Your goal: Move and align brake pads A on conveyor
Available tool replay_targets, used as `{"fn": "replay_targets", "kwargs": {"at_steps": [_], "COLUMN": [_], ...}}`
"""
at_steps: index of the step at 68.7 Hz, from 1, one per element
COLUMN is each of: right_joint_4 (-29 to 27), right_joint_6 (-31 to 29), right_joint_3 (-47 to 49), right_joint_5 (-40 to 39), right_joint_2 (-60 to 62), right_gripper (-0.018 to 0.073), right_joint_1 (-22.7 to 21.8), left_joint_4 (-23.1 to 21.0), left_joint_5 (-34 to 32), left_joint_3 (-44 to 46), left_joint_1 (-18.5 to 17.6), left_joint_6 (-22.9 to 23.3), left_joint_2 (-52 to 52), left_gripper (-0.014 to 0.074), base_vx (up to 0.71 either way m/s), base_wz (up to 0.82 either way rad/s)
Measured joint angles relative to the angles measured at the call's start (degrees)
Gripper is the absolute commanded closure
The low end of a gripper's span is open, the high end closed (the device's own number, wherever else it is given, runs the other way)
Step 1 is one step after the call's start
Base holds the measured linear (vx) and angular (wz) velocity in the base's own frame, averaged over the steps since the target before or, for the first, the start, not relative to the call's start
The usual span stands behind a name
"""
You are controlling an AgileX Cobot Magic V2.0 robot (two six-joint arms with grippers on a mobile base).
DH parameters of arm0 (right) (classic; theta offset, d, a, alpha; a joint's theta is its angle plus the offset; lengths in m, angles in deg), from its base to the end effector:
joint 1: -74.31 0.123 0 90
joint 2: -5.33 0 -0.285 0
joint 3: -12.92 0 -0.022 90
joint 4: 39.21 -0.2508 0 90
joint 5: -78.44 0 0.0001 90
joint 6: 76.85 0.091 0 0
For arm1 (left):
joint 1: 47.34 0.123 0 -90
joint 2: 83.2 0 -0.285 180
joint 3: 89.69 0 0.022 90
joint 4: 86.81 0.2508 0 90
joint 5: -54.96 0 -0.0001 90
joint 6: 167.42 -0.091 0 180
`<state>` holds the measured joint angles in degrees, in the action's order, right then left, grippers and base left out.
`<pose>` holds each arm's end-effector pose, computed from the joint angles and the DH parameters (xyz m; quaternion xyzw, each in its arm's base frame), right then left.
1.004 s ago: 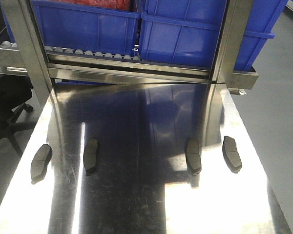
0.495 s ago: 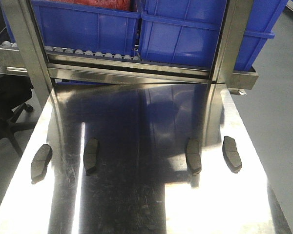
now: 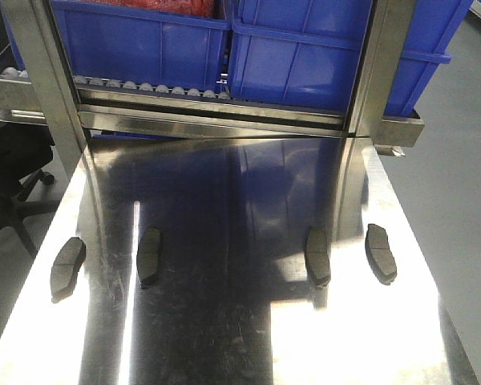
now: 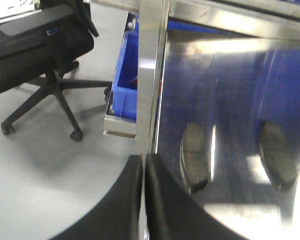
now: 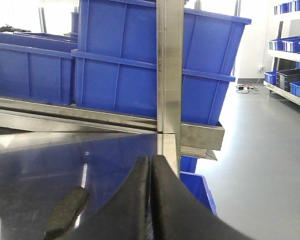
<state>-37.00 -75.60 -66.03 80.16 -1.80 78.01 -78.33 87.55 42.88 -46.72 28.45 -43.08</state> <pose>0.0567 0.0036 0.2009 -0.0278 0.6928 0.0168 0.7204 0.1102 0.0084 0.2941 -0.0902 0.8602 -0.0010 0.5019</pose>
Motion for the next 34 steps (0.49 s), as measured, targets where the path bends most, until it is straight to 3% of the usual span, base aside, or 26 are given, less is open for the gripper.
{"fn": "replay_targets", "kwargs": {"at_steps": [7, 23, 34], "right_joint_4": [0.0, 0.0, 0.0], "right_joint_6": [0.0, 0.0, 0.0], "right_joint_3": [0.0, 0.0, 0.0], "right_joint_5": [0.0, 0.0, 0.0], "right_joint_2": [0.0, 0.0, 0.0], "right_gripper": [0.0569, 0.0569, 0.0569], "right_joint_1": [0.0, 0.0, 0.0], "left_joint_4": [0.0, 0.0, 0.0], "left_joint_5": [-1.5, -2.0, 1.7], "left_joint_3": [0.0, 0.3, 3.6], "left_joint_1": [0.0, 0.0, 0.0], "left_joint_6": [0.0, 0.0, -0.2], "left_joint_2": [0.2, 1.2, 4.8], "left_gripper": [0.0493, 0.0205, 0.0067], "base_vx": [0.0, 0.0, 0.0], "base_wz": [0.0, 0.0, 0.0]}}
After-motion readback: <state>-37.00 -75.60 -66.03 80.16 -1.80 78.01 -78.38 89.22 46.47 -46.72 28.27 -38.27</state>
